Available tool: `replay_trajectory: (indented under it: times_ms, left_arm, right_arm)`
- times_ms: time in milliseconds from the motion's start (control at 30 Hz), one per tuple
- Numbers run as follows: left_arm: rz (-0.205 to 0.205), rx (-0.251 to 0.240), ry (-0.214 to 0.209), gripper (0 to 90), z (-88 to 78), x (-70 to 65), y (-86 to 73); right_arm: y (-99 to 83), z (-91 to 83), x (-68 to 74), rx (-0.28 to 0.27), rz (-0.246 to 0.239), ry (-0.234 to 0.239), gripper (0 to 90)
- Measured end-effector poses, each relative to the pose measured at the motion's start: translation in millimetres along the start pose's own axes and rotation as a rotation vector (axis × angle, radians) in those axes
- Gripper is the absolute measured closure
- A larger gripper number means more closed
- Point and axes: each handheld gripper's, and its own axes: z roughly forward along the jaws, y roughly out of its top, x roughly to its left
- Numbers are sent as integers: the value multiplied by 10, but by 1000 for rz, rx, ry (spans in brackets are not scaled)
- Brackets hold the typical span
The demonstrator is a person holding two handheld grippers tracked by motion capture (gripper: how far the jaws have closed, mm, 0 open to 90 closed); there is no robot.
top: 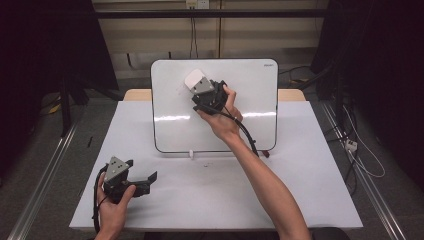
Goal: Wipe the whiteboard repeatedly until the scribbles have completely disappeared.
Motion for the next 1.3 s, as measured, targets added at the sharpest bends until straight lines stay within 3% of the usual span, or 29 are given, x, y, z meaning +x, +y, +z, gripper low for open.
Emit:
replay_trajectory:
  times_ms: [367,567,967,1133,1300]
  left_arm:
    - [-3,1,5,49,-9,3,-3]
    - [-8,1,0,49,-1,8,-3]
    - [-14,-10,-7,49,-23,15,-2]
    - [-17,-34,-5,50,-51,6,11]
    - [-17,-25,-2,50,-47,12,4]
  right_arm:
    - [-229,-116,421,5,-112,70,318]
    - [-194,-80,310,-10,-82,84,318]
    - [187,95,-201,-33,44,-6,317]
    - [213,118,-72,-20,12,-22,318]
    - [202,108,197,1,-60,25,317]
